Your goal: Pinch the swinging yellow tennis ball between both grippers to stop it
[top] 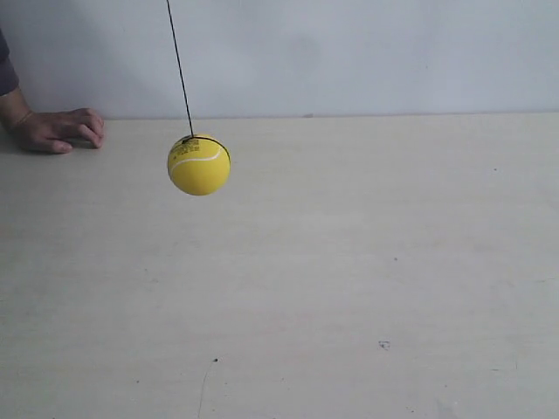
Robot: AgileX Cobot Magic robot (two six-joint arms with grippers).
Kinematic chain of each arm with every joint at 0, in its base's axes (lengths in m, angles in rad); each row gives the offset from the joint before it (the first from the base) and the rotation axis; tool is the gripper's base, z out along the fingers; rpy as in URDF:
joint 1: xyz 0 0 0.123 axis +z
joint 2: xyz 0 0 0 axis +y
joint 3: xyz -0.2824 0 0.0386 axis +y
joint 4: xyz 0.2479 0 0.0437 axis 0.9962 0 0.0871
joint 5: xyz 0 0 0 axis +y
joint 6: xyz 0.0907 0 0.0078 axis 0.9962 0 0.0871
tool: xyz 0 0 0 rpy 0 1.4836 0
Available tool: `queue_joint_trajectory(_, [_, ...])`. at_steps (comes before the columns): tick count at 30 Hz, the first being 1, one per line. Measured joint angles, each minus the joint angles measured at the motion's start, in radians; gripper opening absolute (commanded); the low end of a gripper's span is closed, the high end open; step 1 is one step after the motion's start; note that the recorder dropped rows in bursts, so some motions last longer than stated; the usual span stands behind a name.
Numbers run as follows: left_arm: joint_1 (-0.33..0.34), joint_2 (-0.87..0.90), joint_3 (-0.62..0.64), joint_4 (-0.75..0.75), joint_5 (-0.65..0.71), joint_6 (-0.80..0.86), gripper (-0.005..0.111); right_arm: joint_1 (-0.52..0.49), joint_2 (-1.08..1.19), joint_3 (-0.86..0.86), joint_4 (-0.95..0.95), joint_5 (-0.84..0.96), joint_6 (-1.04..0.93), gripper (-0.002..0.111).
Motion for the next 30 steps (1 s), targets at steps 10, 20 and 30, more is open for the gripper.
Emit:
queue_joint_trajectory(10, [0.000,0.000,0.000,0.000,0.000,0.000,0.005,0.000,0.000,0.000,0.067,0.003,-0.047,0.000])
queue_joint_trajectory(20, [0.000,0.000,0.000,0.000,0.000,0.000,0.005,0.000,-0.008,0.003,0.607,0.133,-0.406,0.000])
queue_joint_trajectory(30, [0.000,-0.002,0.000,0.000,0.001,0.000,0.005,-0.053,-0.139,0.025,1.604,0.490,-1.633,0.000])
